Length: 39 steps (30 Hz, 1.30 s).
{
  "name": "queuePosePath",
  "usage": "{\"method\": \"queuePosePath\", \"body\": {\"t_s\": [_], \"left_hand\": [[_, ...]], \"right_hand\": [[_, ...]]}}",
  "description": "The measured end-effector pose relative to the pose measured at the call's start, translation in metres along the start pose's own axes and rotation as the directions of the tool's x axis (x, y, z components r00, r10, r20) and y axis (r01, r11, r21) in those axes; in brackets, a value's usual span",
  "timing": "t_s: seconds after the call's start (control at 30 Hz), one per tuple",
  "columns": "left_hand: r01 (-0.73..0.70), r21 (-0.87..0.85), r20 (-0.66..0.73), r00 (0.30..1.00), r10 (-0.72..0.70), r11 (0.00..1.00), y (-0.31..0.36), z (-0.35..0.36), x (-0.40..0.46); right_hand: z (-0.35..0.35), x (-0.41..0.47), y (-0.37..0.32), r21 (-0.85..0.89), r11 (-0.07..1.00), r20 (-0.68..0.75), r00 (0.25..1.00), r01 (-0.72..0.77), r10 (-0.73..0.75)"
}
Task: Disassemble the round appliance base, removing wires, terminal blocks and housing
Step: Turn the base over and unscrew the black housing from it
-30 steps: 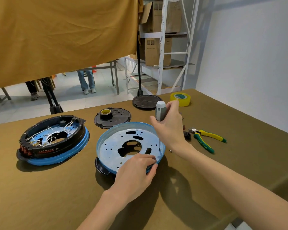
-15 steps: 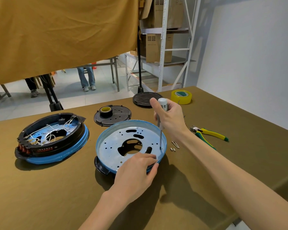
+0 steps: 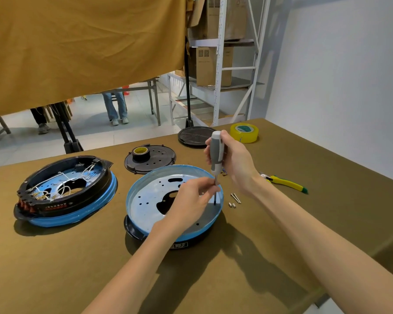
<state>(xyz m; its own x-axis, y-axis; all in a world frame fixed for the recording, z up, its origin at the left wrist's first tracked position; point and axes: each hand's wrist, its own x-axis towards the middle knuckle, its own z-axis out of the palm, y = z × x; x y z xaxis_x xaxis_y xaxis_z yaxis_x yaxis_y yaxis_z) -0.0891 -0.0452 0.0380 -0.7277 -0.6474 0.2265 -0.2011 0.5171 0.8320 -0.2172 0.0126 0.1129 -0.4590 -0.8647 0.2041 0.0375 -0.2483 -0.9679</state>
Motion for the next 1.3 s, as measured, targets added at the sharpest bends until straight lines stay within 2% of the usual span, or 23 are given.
{"method": "queuePosePath", "body": {"t_s": [0.1, 0.23, 0.33, 0.4, 0.47, 0.5, 0.6, 0.7, 0.77, 0.87, 0.93, 1.0, 1.07, 1.13, 1.17, 1.2, 1.23, 1.27, 1.3], "left_hand": [[-0.048, -0.008, -0.052, 0.998, 0.047, 0.999, -0.009, 0.002, 0.007], [-0.116, 0.107, -0.134, 0.982, 0.13, 0.987, -0.011, 0.002, 0.007], [-0.032, 0.173, -0.166, 0.984, 0.061, 0.984, -0.002, 0.001, 0.004], [0.04, 0.21, -0.107, 0.994, -0.017, 0.977, 0.003, -0.003, -0.006], [0.098, 0.288, 0.046, 0.992, -0.116, 0.953, 0.007, -0.008, -0.025], [0.08, 0.374, 0.104, 0.986, -0.127, 0.924, 0.006, -0.008, -0.035], [-0.08, 0.634, 0.14, 0.99, -0.012, 0.769, 0.005, -0.007, -0.053], [-0.17, 0.643, 0.199, 0.979, 0.052, 0.747, 0.007, -0.017, -0.055], [-0.15, 0.593, 0.25, 0.968, -0.004, 0.791, 0.003, -0.034, -0.056], [-0.115, 0.625, 0.227, 0.973, -0.04, 0.772, -0.008, -0.063, -0.068], [-0.034, 0.671, 0.089, 0.995, -0.035, 0.741, -0.019, -0.076, -0.085], [0.087, 0.613, -0.107, 0.994, -0.027, 0.785, -0.03, -0.079, -0.106], [0.203, 0.413, -0.325, 0.943, -0.065, 0.888, -0.036, -0.072, -0.124], [0.325, 0.166, -0.576, 0.798, -0.176, 0.931, -0.038, -0.061, -0.132], [0.384, 0.061, -0.645, 0.72, -0.257, 0.921, -0.038, -0.056, -0.134], [0.431, -0.027, -0.641, 0.685, -0.347, 0.902, -0.039, -0.053, -0.134], [0.475, -0.105, -0.579, 0.685, -0.442, 0.874, -0.039, -0.05, -0.133], [0.525, -0.159, -0.485, 0.696, -0.53, 0.836, -0.04, -0.047, -0.13], [0.576, -0.168, -0.41, 0.698, -0.588, 0.8, -0.041, -0.044, -0.128]], "right_hand": [[-0.006, 0.0, -0.005, -0.048, 0.998, 0.003, 0.999, 0.045, -0.045], [-0.005, -0.007, -0.008, -0.288, 0.93, 0.014, 0.972, 0.228, -0.234], [-0.002, -0.009, -0.01, -0.468, 0.806, 0.01, 0.914, 0.362, -0.405], [-0.003, -0.006, -0.012, -0.508, 0.758, 0.028, 0.887, 0.41, -0.461], [-0.005, -0.004, -0.011, -0.537, 0.725, 0.068, 0.879, 0.431, -0.473], [-0.006, -0.003, -0.009, -0.539, 0.723, 0.079, 0.88, 0.433, -0.469], [-0.007, -0.002, -0.003, -0.574, 0.697, 0.095, 0.881, 0.43, -0.464], [-0.005, -0.005, -0.001, -0.629, 0.651, 0.158, 0.89, 0.425, -0.428], [-0.004, -0.007, -0.002, -0.652, 0.621, 0.193, 0.887, 0.435, -0.419], [-0.001, -0.011, -0.003, -0.647, 0.614, 0.229, 0.884, 0.451, -0.407], [0.004, -0.015, -0.002, -0.651, 0.615, 0.249, 0.89, 0.446, -0.382], [0.01, -0.017, -0.002, -0.658, 0.603, 0.233, 0.884, 0.451, -0.406], [0.013, -0.017, -0.005, -0.597, 0.677, 0.12, 0.882, 0.431, -0.456], [0.01, -0.016, -0.01, -0.518, 0.785, -0.134, 0.875, 0.339, -0.466], [0.007, -0.016, -0.011, -0.488, 0.832, -0.264, 0.864, 0.264, -0.429], [0.002, -0.016, -0.01, -0.438, 0.882, -0.354, 0.868, 0.174, -0.348], [-0.002, -0.018, -0.01, -0.357, 0.931, -0.383, 0.897, 0.077, -0.221], [-0.005, -0.021, -0.007, -0.25, 0.968, -0.346, 0.936, -0.032, -0.058], [-0.008, -0.024, -0.003, -0.13, 0.981, -0.251, 0.962, -0.144, 0.108]]}}
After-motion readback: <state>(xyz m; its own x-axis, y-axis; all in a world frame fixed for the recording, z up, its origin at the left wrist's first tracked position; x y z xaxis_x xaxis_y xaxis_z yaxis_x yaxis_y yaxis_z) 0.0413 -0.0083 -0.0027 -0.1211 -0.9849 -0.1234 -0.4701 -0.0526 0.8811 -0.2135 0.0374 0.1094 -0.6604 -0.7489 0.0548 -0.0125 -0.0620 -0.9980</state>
